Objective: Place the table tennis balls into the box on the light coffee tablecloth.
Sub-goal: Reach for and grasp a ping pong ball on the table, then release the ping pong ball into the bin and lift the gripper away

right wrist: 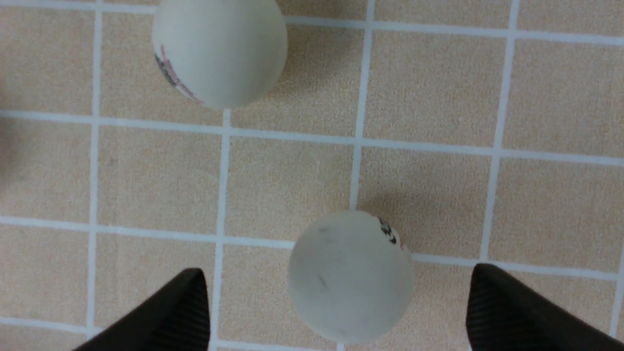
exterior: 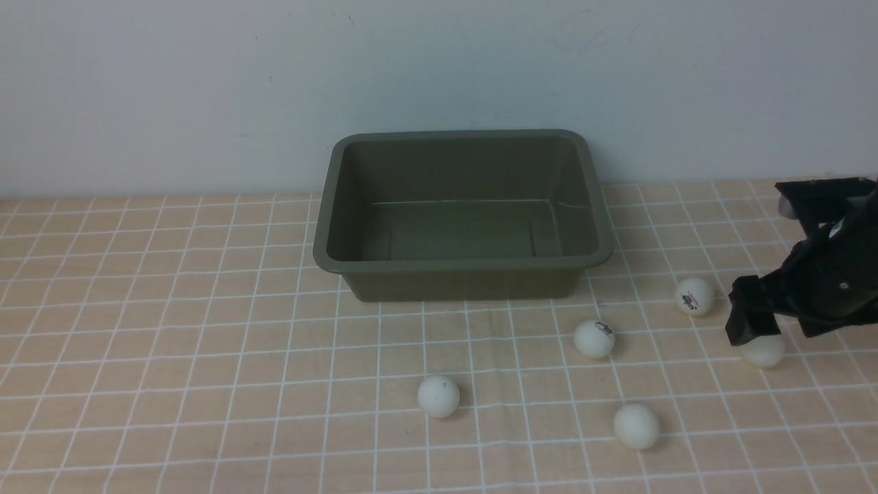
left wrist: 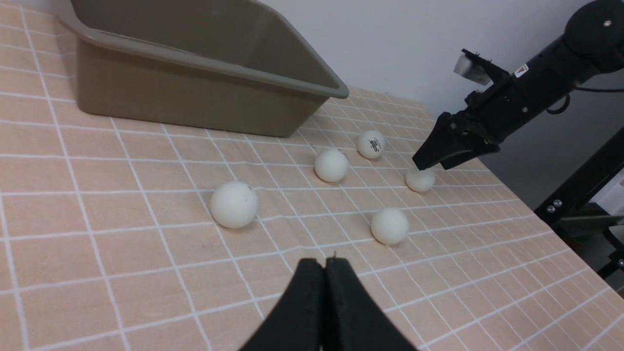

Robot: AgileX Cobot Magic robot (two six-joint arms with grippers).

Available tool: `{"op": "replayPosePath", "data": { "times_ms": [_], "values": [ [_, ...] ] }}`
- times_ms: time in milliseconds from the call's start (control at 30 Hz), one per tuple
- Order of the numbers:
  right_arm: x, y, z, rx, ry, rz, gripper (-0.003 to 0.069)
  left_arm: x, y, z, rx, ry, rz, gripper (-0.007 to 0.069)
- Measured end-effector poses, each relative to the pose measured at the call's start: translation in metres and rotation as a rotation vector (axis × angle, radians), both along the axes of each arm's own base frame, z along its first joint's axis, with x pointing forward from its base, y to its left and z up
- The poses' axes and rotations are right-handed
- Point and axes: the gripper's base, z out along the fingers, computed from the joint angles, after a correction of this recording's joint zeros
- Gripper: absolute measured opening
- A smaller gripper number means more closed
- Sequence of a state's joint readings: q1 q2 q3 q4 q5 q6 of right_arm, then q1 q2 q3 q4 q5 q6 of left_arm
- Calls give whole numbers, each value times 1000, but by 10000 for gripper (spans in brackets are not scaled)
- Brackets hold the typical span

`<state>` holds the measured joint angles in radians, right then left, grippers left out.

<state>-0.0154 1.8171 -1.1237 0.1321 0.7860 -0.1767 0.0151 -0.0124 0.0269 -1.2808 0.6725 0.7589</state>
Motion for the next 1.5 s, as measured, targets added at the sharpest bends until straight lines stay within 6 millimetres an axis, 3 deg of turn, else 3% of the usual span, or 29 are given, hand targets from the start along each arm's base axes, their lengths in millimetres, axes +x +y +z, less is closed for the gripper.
{"op": "replayPosePath", "data": {
  "times_ms": [333,500,633,733,967,1100,1267,1367,1500],
  "values": [
    [7,-1,-21,-5,18,-2,591,0,0,0,0,0,-1,-69],
    [8,-1,-26,-5,29,-3,493,0,0,0,1,0,-1,-69],
    [7,-1,-26,1,38,-24,365,0,0,0,2,0,-1,-69],
    [8,0,-23,9,60,-41,363,0,0,0,2,0,-1,-69],
    [20,3,13,55,154,-80,363,0,0,0,2,0,-1,-69],
    [34,14,52,182,144,-84,363,0,0,0,6,0,0,-69],
    [53,53,102,399,-17,57,363,0,0,-1,26,1,1,-69],
    [59,86,119,444,-122,164,363,0,0,-2,29,1,1,-69],
    [68,123,124,450,-223,257,363,0,0,-2,29,1,1,-69]
  ]
}}
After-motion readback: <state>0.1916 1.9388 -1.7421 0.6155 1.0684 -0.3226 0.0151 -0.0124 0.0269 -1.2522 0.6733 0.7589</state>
